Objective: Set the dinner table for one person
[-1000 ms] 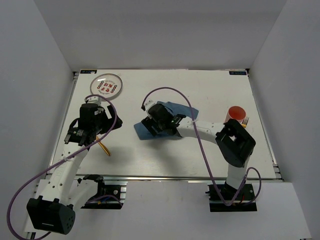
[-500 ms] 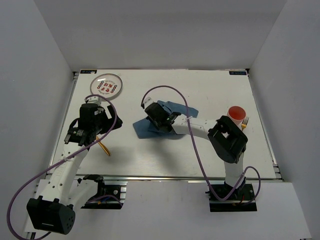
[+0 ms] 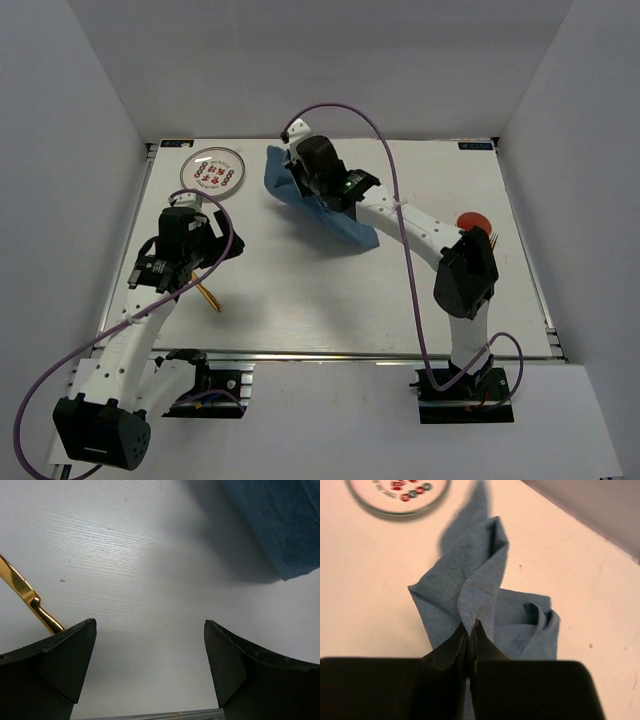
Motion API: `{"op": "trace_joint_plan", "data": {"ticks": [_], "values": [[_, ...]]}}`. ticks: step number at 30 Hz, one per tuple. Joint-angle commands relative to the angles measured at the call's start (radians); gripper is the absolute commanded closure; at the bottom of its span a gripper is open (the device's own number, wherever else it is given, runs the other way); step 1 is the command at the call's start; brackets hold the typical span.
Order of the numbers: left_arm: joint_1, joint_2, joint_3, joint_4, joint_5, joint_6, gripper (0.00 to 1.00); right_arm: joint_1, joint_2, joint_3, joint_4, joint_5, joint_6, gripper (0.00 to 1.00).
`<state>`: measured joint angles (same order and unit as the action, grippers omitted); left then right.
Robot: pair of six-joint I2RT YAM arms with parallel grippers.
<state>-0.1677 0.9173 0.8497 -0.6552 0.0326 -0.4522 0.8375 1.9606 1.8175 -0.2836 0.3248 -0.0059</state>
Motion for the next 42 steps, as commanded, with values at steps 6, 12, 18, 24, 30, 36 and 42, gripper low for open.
{"op": "trace_joint_plan", "data": {"ticks": [6,12,18,24,30,36,42], "values": [[-0.004,-0.066,0.015,-0.070,-0.212,-0.075,0.02,0.050,-0.046,-0.139,0.004,-0.414,-0.092,1.00],[0.006,-0.095,0.035,-0.139,-0.376,-0.152,0.02,0.087,-0.043,-0.294,0.089,-0.463,0.024,0.27],[-0.007,-0.121,0.048,-0.201,-0.474,-0.229,0.02,0.080,-0.124,-0.419,0.227,-0.498,0.136,0.12],[-0.007,-0.098,0.000,-0.161,-0.314,-0.256,0.02,0.025,-0.103,-0.376,0.052,-0.065,0.349,0.11],[-0.007,-0.023,-0.187,-0.023,-0.079,-0.301,0.02,-0.060,-0.192,-0.553,0.153,-0.091,0.483,0.11],[-0.007,0.007,-0.196,0.034,-0.059,-0.272,0.02,-0.127,-0.135,-0.541,0.135,-0.095,0.529,0.11],[-0.007,0.118,-0.158,0.101,-0.034,-0.237,0.02,-0.150,-0.011,-0.443,0.144,-0.194,0.534,0.12]]}}
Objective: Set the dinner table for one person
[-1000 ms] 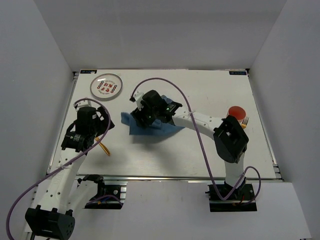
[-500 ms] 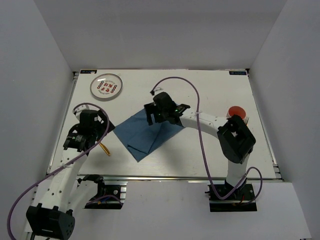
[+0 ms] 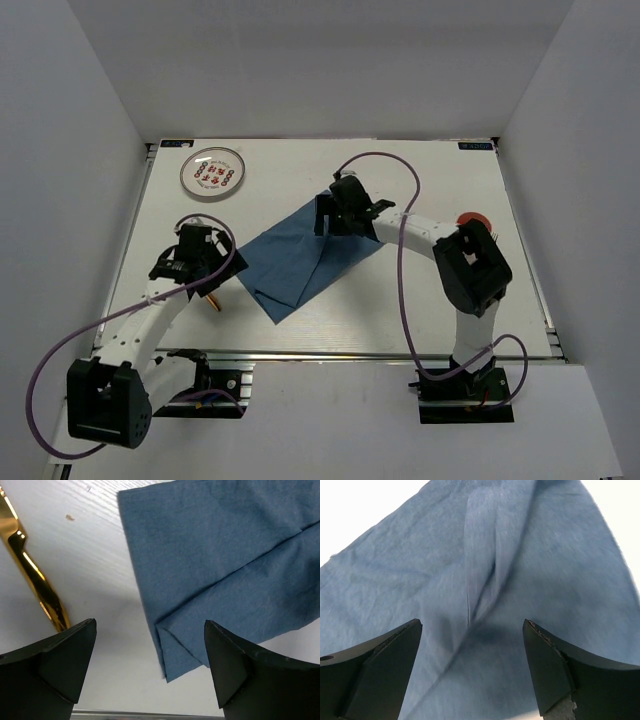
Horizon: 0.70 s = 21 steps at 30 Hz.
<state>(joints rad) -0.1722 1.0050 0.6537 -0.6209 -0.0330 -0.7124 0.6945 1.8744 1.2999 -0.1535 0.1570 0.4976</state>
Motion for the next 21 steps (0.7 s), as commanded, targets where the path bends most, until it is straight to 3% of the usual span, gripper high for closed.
{"op": "trace_joint_plan", "data": {"ticks": [1,4,8,9,11,12,16,18,19,21], "values": [[-0.003,0.078,0.050,0.085,0.031,0.022,0.02,-0.016,0.092,0.119,-0.001,-0.042,0.030,0.14],[-0.003,0.177,0.085,0.122,0.031,0.018,0.02,-0.021,0.147,0.189,-0.010,-0.047,0.029,0.21],[-0.003,0.315,0.151,0.151,0.031,0.018,0.02,-0.035,0.239,0.347,-0.153,-0.005,0.035,0.40],[-0.003,0.342,0.164,0.159,0.065,0.018,0.02,-0.035,0.256,0.358,-0.165,0.004,0.029,0.55],[-0.003,0.429,0.204,0.177,0.102,0.018,0.05,-0.039,0.244,0.355,-0.166,0.007,0.027,0.75],[-0.003,0.458,0.216,0.184,0.114,0.019,0.07,-0.043,0.220,0.340,-0.166,0.006,0.029,1.00],[-0.003,0.593,0.300,0.130,0.114,0.013,0.25,-0.046,0.118,0.266,-0.106,-0.048,0.007,1.00],[-0.003,0.642,0.331,0.098,0.087,0.013,0.26,-0.064,0.080,0.260,-0.097,-0.109,-0.004,1.00],[-0.003,0.650,0.333,0.096,0.078,0.013,0.37,-0.067,0.074,0.260,-0.100,-0.137,-0.019,1.00],[-0.003,0.675,0.333,0.089,0.058,0.013,0.48,-0.085,0.043,0.242,-0.092,-0.227,-0.021,1.00]]}}
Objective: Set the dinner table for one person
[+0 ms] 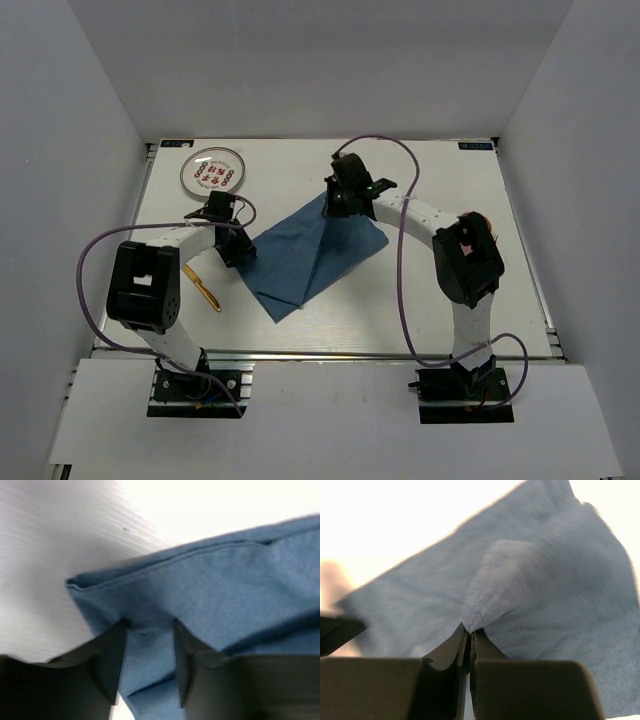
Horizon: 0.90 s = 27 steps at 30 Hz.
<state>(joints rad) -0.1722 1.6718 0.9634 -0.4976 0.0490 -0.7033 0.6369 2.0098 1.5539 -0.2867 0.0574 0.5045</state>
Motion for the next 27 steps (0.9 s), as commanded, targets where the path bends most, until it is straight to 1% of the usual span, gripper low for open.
{"op": "trace_joint_plan", "data": {"ticks": [1,2,3,4,5,6,9,10,11,13,14,16,18,19,20,21,22,23,25,27], "values": [[-0.003,0.020,0.024,-0.036,-0.029,0.002,0.52,-0.034,-0.103,-0.026,0.053,-0.164,-0.030,1.00],[-0.003,0.034,0.028,-0.042,-0.034,-0.005,0.55,-0.043,-0.140,-0.049,0.070,-0.229,-0.029,1.00],[-0.003,0.066,0.034,-0.061,-0.067,-0.013,0.55,-0.061,-0.167,-0.073,0.083,-0.246,-0.018,1.00],[-0.003,0.081,0.043,-0.070,-0.077,-0.019,0.55,-0.069,-0.192,-0.136,0.122,-0.257,-0.012,1.00],[-0.003,0.092,0.044,-0.073,-0.081,-0.033,0.55,-0.080,-0.242,-0.161,0.123,-0.248,0.008,1.00],[-0.003,0.101,0.044,-0.082,-0.099,-0.044,0.56,-0.116,-0.262,-0.184,0.116,-0.239,0.022,1.00],[-0.003,0.089,0.035,-0.099,-0.161,-0.090,0.56,-0.175,-0.359,-0.291,0.049,-0.174,0.058,1.00],[-0.003,0.072,0.035,-0.107,-0.179,-0.099,0.56,-0.193,-0.391,-0.370,0.037,-0.168,0.065,1.00],[-0.003,0.066,0.035,-0.113,-0.196,-0.116,0.56,-0.215,-0.467,-0.412,0.032,-0.151,0.065,1.00],[-0.003,0.033,0.032,-0.127,-0.235,-0.131,0.56,-0.227,-0.551,-0.487,0.024,-0.136,0.060,1.00],[-0.003,0.022,0.031,-0.130,-0.245,-0.143,0.56,-0.241,-0.630,-0.552,0.012,-0.136,0.057,1.00],[-0.003,-0.010,0.024,-0.139,-0.273,-0.159,0.55,-0.244,-0.700,-0.597,-0.012,-0.140,0.046,1.00],[-0.003,-0.027,0.009,-0.144,-0.284,-0.177,0.55,-0.244,-0.792,-0.638,-0.078,-0.114,0.046,1.00],[-0.003,-0.047,0.005,-0.145,-0.296,-0.191,0.55,-0.244,-0.851,-0.655,-0.094,-0.091,0.051,0.97],[-0.003,-0.056,-0.011,-0.142,-0.301,-0.199,0.54,-0.244,-0.880,-0.685,-0.117,-0.073,0.057,0.84],[-0.003,-0.066,-0.021,-0.136,-0.304,-0.202,0.54,-0.246,-0.911,-0.701,-0.120,-0.062,0.065,0.67],[-0.003,-0.078,-0.029,-0.134,-0.304,-0.209,0.53,-0.244,-0.957,-0.715,-0.114,-0.033,0.065,0.16],[-0.003,-0.081,-0.038,-0.121,-0.299,-0.211,0.53,-0.246,-0.970,-0.729,-0.106,-0.025,0.060,0.11],[-0.003,-0.078,-0.040,-0.113,-0.279,-0.214,0.52,-0.241,-0.948,-0.706,-0.140,0.011,0.057,0.11],[-0.012,-0.070,-0.032,-0.111,-0.271,-0.217,0.49,-0.233,-0.925,-0.661,-0.175,0.015,0.054,0.11]]}}
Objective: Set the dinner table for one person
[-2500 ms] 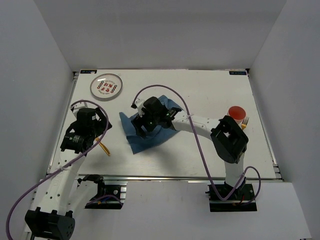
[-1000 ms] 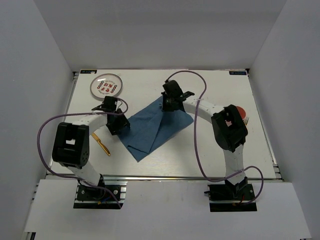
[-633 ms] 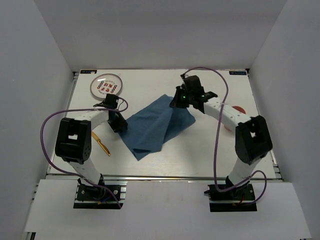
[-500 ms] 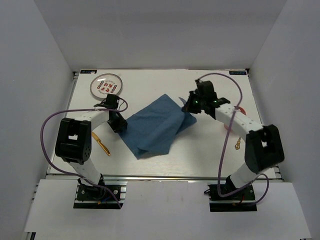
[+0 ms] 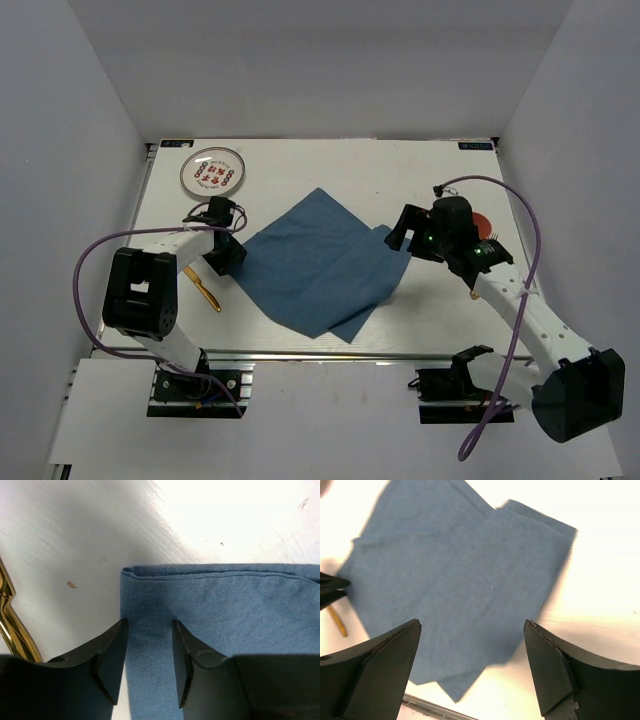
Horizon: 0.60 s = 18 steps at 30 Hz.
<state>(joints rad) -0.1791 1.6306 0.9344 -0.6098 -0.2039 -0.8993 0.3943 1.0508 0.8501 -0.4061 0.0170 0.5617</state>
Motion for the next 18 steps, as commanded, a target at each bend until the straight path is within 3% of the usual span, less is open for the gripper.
{"op": "trace_joint_plan", "data": {"ticks": [1,5,9,15,18], "values": [[-0.005,-0.028,-0.002,0.005,-0.012,-0.018,0.45,0.009,0.040,0.043,-0.043,0.011,-0.011,0.11],[-0.005,-0.012,0.012,0.008,-0.003,-0.018,0.34,0.034,0.124,0.043,0.046,-0.150,-0.074,0.11],[-0.005,0.006,0.036,0.007,0.014,-0.018,0.31,0.043,0.338,0.090,0.062,-0.104,-0.111,0.11],[-0.014,0.043,0.060,0.005,0.038,-0.009,0.30,0.043,0.668,0.188,0.058,-0.163,-0.086,0.11],[-0.023,0.055,0.075,-0.001,0.044,-0.006,0.30,0.038,0.698,0.175,0.107,-0.117,-0.043,0.11]]}}
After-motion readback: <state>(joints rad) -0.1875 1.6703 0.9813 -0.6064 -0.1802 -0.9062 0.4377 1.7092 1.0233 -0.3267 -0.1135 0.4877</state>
